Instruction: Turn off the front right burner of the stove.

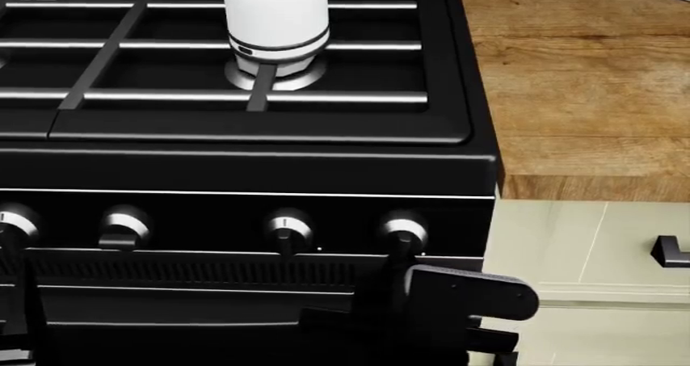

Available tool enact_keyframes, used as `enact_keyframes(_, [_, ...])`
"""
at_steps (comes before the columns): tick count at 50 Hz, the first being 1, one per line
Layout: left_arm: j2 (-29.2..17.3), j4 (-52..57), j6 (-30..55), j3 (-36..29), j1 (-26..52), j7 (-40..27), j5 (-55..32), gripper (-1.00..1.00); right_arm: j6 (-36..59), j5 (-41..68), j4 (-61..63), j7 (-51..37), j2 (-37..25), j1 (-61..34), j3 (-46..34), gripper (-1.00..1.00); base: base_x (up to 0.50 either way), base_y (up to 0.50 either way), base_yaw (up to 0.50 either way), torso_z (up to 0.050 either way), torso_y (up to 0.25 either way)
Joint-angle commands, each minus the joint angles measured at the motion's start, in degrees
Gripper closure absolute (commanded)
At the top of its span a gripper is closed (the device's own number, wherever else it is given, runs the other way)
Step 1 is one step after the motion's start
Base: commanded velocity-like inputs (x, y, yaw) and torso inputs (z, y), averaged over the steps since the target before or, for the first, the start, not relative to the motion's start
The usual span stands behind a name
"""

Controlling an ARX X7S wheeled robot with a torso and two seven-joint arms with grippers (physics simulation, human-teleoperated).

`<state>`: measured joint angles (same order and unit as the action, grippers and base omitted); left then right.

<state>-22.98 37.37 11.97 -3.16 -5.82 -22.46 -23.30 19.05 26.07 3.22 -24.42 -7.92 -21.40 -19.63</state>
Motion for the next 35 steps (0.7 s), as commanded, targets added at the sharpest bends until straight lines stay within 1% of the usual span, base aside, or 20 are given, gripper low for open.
enact_keyframes(1, [-0.27, 0.34, 0.14, 0.06, -0.25, -0.31, -0.21, -1.0, -0.97, 3.53, 1.82, 1.89, 1.09, -1.88, 1.17, 1.0, 0.0, 0.0, 0.0, 0.0, 0.0])
enact_keyframes(35, [-0.98, 0.62, 0.53, -0.07, -0.14, -0.81, -0.88, -1.0, -0.2, 17.73, 3.4, 2.54, 2.97, -3.59, 5.12, 1.0, 0.0, 0.0, 0.0, 0.001, 0.002])
